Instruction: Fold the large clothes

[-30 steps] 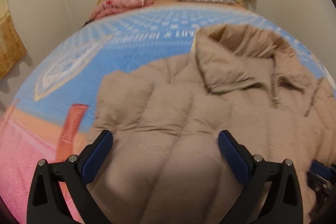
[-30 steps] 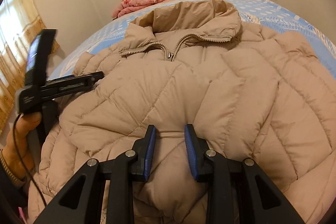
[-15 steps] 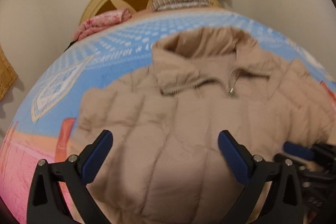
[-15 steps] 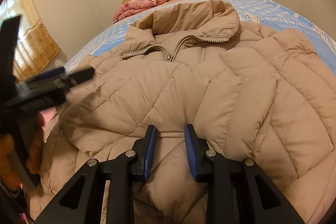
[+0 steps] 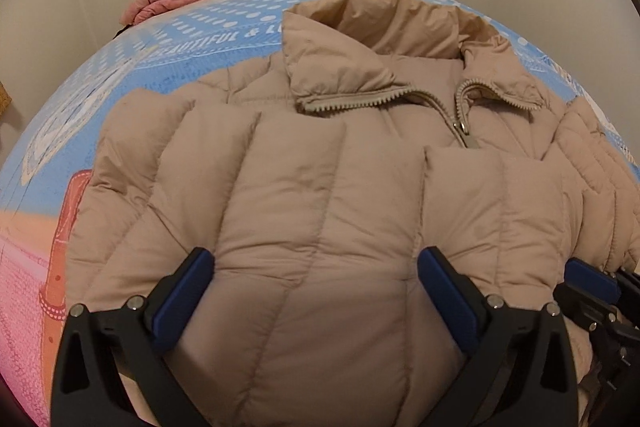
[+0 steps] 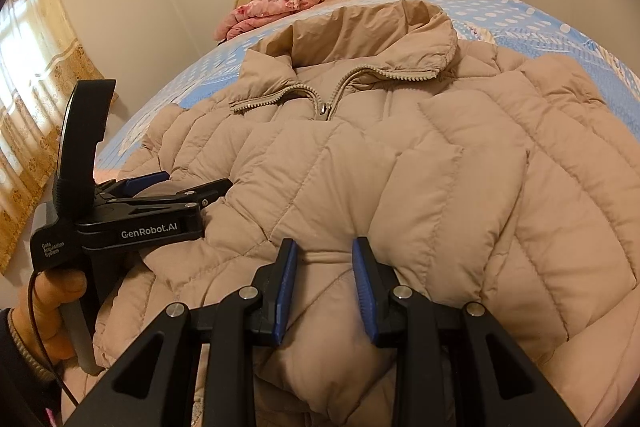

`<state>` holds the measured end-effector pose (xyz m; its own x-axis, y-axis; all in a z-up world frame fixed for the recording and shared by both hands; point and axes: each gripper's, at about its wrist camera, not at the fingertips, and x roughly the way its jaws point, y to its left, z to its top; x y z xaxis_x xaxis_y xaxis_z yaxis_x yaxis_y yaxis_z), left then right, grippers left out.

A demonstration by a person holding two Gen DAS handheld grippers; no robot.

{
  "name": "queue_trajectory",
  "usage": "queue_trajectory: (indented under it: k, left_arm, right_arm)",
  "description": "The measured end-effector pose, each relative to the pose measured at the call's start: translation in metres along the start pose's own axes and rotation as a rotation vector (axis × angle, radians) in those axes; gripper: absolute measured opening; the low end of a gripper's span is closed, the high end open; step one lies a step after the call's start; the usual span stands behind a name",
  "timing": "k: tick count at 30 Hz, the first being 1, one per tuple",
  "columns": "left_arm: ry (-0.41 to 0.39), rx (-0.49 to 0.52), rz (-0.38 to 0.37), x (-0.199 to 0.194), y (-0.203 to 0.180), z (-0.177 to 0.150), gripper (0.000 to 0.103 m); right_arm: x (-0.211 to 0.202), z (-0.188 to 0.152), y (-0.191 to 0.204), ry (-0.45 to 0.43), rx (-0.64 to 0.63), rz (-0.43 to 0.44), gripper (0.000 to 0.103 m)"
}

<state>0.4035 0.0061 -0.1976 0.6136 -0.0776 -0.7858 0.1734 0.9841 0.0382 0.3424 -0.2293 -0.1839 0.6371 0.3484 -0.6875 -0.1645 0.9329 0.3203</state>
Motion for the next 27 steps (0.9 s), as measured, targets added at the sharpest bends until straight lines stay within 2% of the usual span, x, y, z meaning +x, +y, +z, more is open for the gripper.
queue_trajectory:
  k: [5,10,12,16,18,21,24,27]
  left_arm:
    - [-0.002,0.001,0.005,0.002,-0.003,-0.001,0.103]
    - [-0.003,0.001,0.006,0.003,-0.003,-0.001,0.103]
    - [-0.002,0.0,0.007,0.003,-0.003,-0.001,0.103]
    - [-0.004,0.008,0.018,0.003,-0.004,-0.002,0.103]
    - [-0.003,0.01,0.018,0.004,-0.004,-0.002,0.103]
    - [-0.005,0.0,0.006,0.003,-0.002,-0.003,0.103]
    - [-0.006,-0.003,0.002,0.003,-0.002,-0.003,0.103]
    - [-0.006,-0.003,0.002,0.003,-0.001,-0.002,0.103]
  right_arm:
    - [0.0,0.001,-0.001,0.006,0.012,0.018,0.03]
    - [-0.004,0.014,-0.019,0.081,0.089,0.145,0.031]
    - [-0.015,0.028,-0.026,0.073,0.095,0.16,0.036]
    - [-0.03,0.072,-0.036,0.009,0.03,0.099,0.071]
    - [-0.023,0.107,-0.043,-0.005,-0.034,0.012,0.071]
    - [0.001,0.156,-0.058,-0.001,-0.051,-0.025,0.071]
    - [0.032,0.2,-0.072,0.005,-0.083,-0.098,0.071]
    - [0.071,0.234,-0.08,0.077,-0.129,-0.112,0.071]
